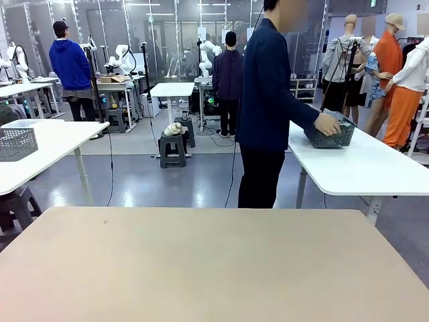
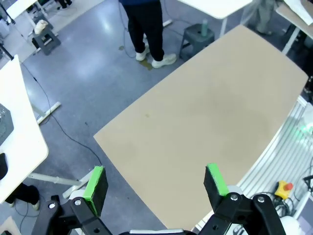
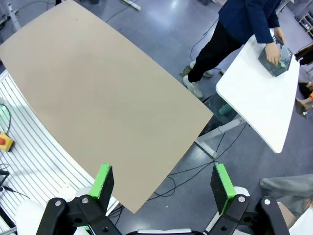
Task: Fold the towels and place them in the basket.
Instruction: When a person lays out a Towel with hook on the table, fold it in half twice.
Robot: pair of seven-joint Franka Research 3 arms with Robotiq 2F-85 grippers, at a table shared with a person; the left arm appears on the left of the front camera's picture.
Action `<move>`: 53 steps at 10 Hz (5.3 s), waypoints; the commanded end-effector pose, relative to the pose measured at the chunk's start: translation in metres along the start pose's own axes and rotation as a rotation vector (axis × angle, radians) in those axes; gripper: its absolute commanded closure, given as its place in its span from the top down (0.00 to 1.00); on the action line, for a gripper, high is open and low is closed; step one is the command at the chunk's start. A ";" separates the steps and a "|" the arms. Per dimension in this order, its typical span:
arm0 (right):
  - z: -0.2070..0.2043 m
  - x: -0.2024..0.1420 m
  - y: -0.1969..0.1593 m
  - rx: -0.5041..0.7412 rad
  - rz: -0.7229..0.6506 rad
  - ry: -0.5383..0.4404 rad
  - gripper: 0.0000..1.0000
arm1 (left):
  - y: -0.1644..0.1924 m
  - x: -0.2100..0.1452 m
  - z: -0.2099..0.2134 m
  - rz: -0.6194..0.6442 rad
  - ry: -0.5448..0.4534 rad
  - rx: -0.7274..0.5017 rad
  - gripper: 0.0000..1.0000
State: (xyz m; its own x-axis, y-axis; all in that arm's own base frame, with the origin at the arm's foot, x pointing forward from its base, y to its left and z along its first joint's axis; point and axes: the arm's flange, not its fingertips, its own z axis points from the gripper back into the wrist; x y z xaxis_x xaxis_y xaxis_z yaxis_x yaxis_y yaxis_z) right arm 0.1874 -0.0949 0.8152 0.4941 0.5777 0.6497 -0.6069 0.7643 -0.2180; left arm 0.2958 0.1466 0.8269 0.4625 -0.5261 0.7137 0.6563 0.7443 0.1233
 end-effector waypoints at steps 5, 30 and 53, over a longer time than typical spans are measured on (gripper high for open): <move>0.029 0.009 0.005 0.000 0.034 -0.006 1.00 | -0.040 -0.005 0.034 -0.111 0.019 -0.059 1.00; 0.036 0.008 0.011 0.091 0.053 -0.066 1.00 | -0.045 -0.006 0.039 -0.131 0.028 -0.058 1.00; 0.040 0.009 0.027 0.289 0.109 -0.100 1.00 | -0.071 -0.006 0.040 -0.197 0.026 -0.304 1.00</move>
State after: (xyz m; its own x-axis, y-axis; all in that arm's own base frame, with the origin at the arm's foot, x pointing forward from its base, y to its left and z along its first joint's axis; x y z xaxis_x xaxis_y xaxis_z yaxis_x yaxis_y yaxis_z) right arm 0.1499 -0.0813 0.8445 0.3731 0.6064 0.7022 -0.8041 0.5889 -0.0814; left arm 0.2251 0.1161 0.8412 0.3366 -0.6577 0.6739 0.8719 0.4880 0.0409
